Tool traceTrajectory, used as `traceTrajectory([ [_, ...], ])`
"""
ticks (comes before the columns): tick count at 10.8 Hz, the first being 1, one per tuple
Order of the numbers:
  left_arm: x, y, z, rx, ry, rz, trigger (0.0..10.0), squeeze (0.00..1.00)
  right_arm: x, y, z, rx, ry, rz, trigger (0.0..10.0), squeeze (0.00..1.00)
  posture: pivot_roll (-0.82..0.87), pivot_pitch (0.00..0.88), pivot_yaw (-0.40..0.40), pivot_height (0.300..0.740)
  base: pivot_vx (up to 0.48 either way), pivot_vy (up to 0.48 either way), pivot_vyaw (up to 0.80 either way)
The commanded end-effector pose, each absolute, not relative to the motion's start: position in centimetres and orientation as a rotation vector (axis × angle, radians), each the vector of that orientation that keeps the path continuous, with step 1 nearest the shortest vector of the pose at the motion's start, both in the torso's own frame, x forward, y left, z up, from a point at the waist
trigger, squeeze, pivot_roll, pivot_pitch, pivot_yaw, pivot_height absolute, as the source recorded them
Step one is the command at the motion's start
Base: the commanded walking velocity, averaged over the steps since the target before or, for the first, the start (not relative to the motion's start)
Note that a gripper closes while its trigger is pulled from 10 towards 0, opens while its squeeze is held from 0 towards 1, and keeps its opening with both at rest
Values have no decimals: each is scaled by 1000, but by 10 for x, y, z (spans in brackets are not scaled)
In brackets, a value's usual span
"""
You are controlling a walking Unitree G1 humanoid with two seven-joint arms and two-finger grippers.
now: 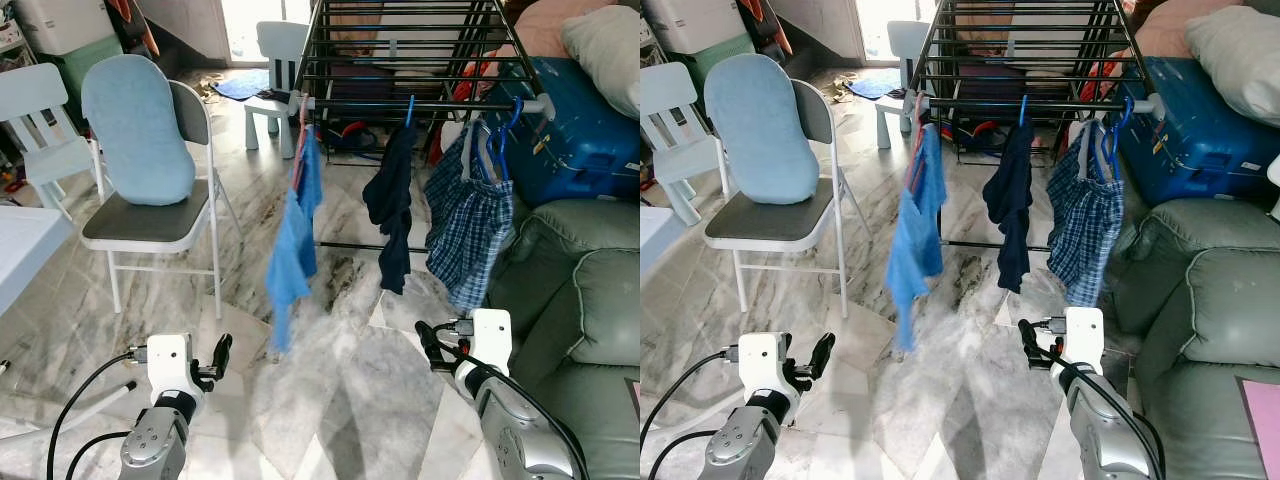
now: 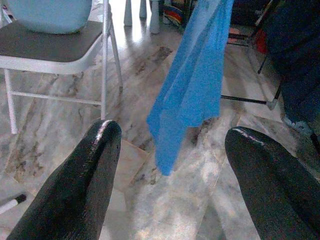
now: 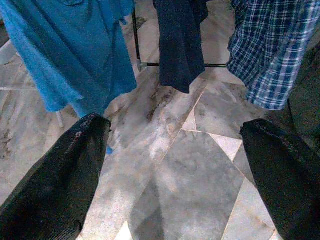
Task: Hang hanger
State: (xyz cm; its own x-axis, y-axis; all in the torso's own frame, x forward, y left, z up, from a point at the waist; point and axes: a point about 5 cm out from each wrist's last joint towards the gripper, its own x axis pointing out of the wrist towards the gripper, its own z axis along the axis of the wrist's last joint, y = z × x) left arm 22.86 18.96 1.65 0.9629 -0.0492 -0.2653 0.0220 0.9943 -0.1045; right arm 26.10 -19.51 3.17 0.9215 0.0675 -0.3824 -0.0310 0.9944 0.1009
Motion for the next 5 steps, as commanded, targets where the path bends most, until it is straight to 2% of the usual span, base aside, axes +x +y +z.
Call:
traceTrajectory([
  [1, 327, 166, 93, -88, 92, -105, 10000, 0, 298, -208, 99, -10, 198, -241, 10000, 0, -266, 0, 175, 740, 0, 0, 0],
  [2, 323, 152, 90, -116, 102, -169, 10000, 0, 277, -210, 88, -41, 203, -208, 10000, 0, -272, 4, 177, 740, 0, 0, 0],
  [5, 316, 156, 85, -82, 99, -178, 10000, 0, 273, -204, 82, -47, 240, -146, 10000, 0, -262, 18, 166, 740, 0, 0, 0],
])
